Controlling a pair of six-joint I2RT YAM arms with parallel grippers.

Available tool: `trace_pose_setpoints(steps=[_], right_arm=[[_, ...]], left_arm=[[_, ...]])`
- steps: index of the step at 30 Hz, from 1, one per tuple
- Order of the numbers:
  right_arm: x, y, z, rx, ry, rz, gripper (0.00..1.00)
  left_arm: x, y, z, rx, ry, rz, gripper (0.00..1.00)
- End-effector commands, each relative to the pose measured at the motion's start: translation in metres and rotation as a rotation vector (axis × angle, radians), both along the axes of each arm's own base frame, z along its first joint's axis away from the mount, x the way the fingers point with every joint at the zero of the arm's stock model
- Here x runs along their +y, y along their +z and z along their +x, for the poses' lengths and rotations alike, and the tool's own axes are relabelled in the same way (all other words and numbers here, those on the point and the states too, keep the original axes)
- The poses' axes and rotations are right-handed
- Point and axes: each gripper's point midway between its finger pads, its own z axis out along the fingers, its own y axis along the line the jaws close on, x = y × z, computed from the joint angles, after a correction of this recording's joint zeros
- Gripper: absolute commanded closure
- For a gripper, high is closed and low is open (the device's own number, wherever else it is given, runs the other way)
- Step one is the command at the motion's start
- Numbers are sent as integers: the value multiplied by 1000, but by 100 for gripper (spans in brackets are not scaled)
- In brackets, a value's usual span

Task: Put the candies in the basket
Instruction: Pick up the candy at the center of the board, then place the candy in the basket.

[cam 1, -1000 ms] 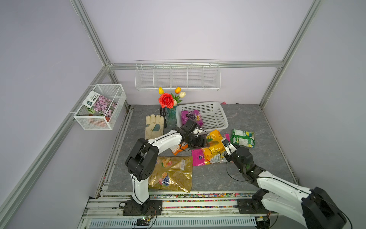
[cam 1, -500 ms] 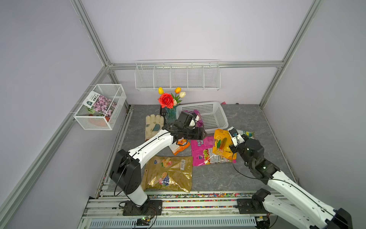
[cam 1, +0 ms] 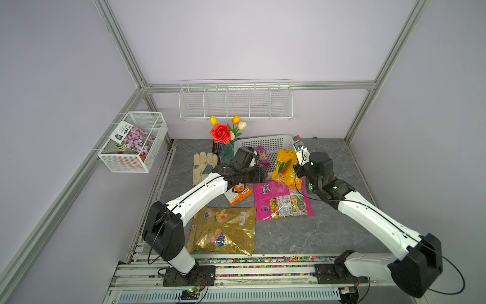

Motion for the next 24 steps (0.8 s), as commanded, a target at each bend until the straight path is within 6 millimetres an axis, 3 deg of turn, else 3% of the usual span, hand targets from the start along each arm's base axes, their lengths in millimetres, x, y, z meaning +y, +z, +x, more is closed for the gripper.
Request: trace_pose_setpoints(steps=[1,15,24], right_arm=[[-7,38,23,-99,-101,138,100],[-25,0,121,-222,-437,165,100],[-16,-52,149,-187,-507,233,100]], left_arm=[[8,-1,1,-19,20,12,22],[11,-13,-2,1,22,11,22],[18,-16,-4,1,40,20,22]])
